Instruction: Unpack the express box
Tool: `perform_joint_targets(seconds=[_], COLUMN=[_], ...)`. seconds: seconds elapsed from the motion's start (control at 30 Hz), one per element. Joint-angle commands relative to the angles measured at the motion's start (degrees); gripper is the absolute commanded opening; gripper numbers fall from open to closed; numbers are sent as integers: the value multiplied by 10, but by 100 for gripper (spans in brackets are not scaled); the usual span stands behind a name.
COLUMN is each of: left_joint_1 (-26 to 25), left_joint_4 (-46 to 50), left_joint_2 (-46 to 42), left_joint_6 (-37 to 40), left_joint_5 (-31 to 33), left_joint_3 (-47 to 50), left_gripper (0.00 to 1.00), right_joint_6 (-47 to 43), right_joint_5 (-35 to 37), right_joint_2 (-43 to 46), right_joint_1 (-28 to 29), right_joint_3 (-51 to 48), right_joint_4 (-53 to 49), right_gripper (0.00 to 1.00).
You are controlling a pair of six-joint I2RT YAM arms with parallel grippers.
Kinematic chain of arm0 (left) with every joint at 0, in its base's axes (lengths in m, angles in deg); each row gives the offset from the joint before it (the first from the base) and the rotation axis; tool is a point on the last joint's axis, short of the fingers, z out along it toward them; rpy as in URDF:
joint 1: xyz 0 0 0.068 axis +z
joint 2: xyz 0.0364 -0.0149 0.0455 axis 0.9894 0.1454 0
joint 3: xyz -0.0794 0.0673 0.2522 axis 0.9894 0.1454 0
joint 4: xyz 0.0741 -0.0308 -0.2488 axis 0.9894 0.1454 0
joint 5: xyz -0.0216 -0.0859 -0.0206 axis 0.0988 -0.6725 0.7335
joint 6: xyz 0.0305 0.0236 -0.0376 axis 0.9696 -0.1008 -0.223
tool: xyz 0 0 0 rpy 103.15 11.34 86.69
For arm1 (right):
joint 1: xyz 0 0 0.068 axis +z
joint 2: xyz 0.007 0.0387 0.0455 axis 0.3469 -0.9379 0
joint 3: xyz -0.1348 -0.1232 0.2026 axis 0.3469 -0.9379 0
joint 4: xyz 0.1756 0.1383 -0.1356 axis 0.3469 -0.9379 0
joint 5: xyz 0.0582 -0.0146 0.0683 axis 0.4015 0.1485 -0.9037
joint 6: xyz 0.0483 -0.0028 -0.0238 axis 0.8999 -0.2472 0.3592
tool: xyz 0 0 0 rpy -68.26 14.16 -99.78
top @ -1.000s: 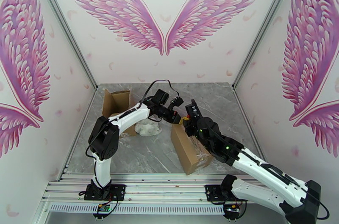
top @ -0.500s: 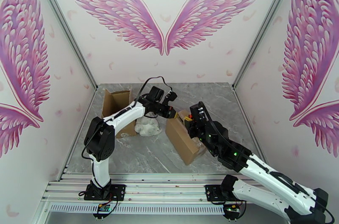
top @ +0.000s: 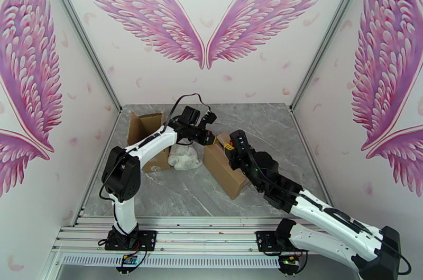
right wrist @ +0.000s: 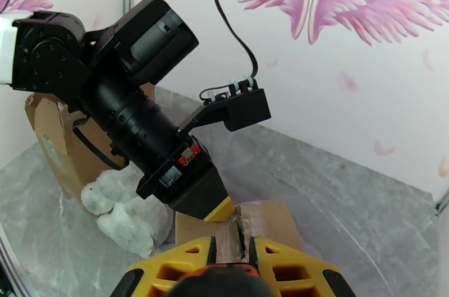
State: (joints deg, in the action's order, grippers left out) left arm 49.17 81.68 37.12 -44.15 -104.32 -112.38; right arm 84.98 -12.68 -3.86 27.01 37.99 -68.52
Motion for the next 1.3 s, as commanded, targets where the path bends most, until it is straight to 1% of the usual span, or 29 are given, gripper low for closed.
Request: perform_joint_targets(seconds=[0.0, 0.37, 0.6, 0.8, 1.07, 1.27], left_joint_1=[-8, -15, -16, -15, 2, 7], left_joint_4=[24, 27, 28, 24, 11, 14], left_joint_2=[-7, 0, 3, 5, 4, 4], left_joint_6=[20, 22, 22, 16, -8, -6], left_joint_5=[-20, -15, -11, 0, 28, 31], left_joint_3=[11, 7, 6, 2, 12, 9], left_gripper=[0, 0, 0, 0, 0, 0], right_joint_6=[-27, -30, -44, -38, -29, -27], right_joint_5=[-9, -49, -45, -46, -24, -15], right_joint_2=[-13, -53, -71, -81, -56, -16], right_joint_1=[-12, -37, -38, -38, -39, -39], right_joint_3=[-4, 0, -3, -9, -9, -25], right_joint_4=[56, 64, 55, 41, -36, -58], right_gripper=[1, 1, 1, 1, 1, 1])
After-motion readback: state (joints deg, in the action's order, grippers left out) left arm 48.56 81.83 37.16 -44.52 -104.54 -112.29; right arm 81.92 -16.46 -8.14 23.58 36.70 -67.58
